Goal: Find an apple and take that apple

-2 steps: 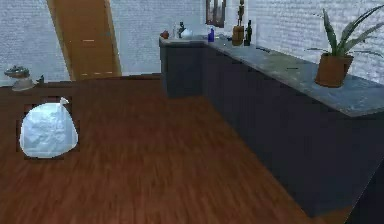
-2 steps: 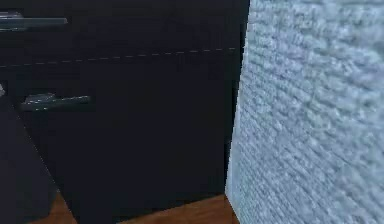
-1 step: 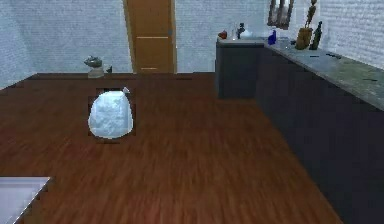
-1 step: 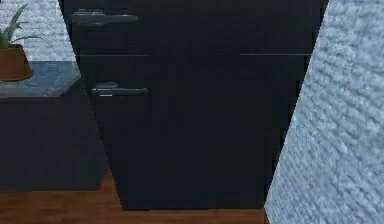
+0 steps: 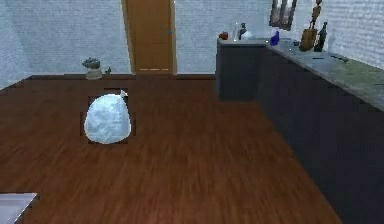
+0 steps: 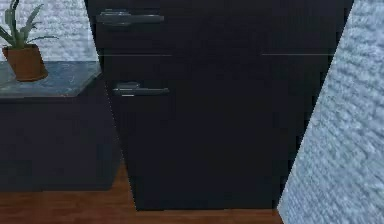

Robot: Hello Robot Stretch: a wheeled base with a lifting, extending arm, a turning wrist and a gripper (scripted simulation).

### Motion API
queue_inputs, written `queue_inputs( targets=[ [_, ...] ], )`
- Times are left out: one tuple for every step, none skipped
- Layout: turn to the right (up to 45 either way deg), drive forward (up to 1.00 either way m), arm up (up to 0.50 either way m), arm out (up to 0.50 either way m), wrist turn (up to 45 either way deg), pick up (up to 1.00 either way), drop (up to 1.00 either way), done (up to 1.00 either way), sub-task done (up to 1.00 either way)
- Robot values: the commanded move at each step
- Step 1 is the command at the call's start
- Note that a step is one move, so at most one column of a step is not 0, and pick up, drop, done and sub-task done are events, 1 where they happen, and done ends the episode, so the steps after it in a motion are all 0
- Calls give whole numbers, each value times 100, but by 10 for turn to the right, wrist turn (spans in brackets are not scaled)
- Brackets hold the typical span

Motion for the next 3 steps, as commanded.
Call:
queue_inputs(
  targets=[
    [0, 100, 0, 0, 0, 0, 0, 0, 0],
    [0, 100, 0, 0, 0, 0, 0, 0, 0],
    [-30, 0, 0, 0, 0, 0, 0, 0, 0]
  ],
)
